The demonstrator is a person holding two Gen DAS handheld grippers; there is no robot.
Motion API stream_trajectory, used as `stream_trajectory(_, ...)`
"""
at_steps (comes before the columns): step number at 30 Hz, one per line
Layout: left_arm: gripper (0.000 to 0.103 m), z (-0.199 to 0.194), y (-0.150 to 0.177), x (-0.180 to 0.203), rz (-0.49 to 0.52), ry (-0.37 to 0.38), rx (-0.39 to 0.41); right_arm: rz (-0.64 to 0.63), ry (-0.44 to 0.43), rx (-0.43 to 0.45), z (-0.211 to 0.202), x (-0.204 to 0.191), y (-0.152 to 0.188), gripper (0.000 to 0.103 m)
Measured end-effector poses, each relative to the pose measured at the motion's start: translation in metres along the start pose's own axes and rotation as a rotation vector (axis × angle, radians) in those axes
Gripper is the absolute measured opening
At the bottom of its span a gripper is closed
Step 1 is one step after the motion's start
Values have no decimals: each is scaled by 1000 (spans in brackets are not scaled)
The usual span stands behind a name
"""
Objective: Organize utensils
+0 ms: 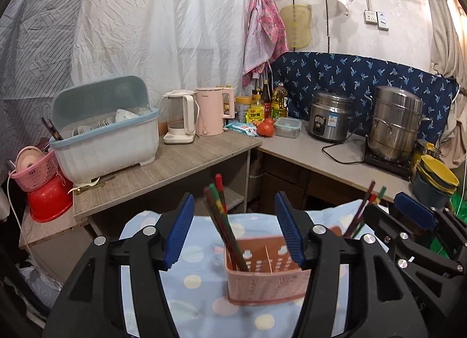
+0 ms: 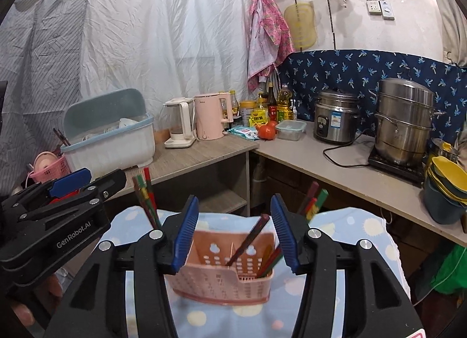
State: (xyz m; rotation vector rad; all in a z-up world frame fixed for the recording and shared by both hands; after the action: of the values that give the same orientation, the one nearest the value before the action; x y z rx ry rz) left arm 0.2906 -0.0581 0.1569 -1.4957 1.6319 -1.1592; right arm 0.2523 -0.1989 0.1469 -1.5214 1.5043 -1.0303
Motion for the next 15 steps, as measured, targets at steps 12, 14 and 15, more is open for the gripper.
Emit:
stream_trajectory(12, 55, -38, 78, -11, 5, -38, -134, -2, 49, -100, -54, -12, 77, 54)
stream_trajectory(14, 55, -44, 91, -13, 10, -48, -151, 3, 50, -117, -61, -13, 89, 54)
stream_trajectory(15, 55, -47, 96, -14, 11, -49, -157, 9, 49, -128, -66, -14, 95, 54)
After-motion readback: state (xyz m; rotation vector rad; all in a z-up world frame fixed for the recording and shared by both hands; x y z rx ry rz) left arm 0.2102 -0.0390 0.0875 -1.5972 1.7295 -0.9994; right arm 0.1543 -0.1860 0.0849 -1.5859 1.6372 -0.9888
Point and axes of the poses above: each gripper's, at about its wrist camera, not at the fingertips, and z roughly the way its jaws point, x to its right, y to its underside, the point moved 3 cm from there along z, roughly the way its jaws point, and after that the axes turned 6 degrees about -z, right-handed, at the moved point
